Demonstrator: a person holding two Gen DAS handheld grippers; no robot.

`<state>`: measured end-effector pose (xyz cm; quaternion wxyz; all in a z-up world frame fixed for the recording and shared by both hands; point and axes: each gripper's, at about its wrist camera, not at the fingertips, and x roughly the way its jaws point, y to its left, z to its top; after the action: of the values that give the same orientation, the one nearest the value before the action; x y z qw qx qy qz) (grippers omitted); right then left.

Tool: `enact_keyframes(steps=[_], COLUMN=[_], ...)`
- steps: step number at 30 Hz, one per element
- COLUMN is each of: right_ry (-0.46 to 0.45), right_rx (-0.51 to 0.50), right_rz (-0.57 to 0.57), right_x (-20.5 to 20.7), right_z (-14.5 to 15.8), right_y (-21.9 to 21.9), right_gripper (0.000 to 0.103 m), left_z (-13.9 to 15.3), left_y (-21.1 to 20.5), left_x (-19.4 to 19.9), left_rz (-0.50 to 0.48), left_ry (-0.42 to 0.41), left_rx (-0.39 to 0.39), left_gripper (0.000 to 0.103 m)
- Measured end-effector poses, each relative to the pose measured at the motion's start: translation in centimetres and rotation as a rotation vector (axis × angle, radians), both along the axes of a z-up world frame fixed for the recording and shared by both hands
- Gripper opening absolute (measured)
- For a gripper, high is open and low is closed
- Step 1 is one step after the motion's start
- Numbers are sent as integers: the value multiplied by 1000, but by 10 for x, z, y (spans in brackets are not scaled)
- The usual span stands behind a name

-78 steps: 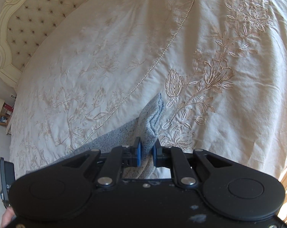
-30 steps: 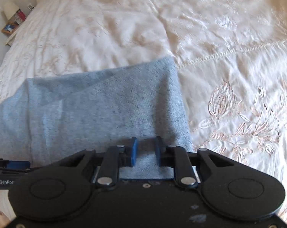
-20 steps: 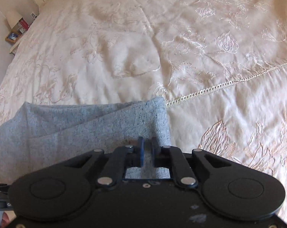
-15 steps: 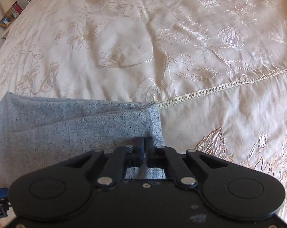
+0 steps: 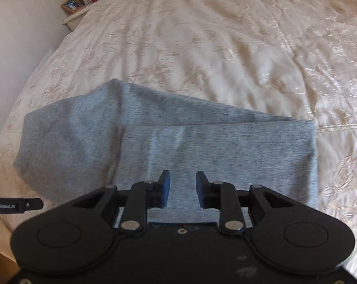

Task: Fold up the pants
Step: 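Grasp the folded end of the sweatpants with the left gripper and lift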

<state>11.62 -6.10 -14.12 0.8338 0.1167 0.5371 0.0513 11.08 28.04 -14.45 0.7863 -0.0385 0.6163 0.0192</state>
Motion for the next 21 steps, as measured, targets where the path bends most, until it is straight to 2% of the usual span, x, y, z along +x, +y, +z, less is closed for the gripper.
enact_keyframes(steps=[4, 5, 6, 10, 16, 21], right_ry=[13, 18, 24, 49, 185, 177], right_rx=[31, 38, 41, 21, -50, -93], right_rz=[58, 63, 63, 47, -7, -65], right_x=[4, 6, 8, 5, -6, -15], right_z=[-3, -4, -5, -13, -47, -49], right_y=[56, 67, 77, 121, 153, 165], right_gripper=[16, 8, 7, 7, 7, 7], left_z=[-2, -3, -4, -7, -16, -24], left_y=[38, 47, 55, 84, 112, 126], left_x=[11, 14, 18, 33, 51, 64], left_rz=[-12, -18, -25, -64, -146, -191], left_ry=[-9, -10, -11, -23, -51, -91], left_rx=[-4, -6, -7, -14, -29, -33], left_gripper=[58, 58, 58, 58, 60, 63])
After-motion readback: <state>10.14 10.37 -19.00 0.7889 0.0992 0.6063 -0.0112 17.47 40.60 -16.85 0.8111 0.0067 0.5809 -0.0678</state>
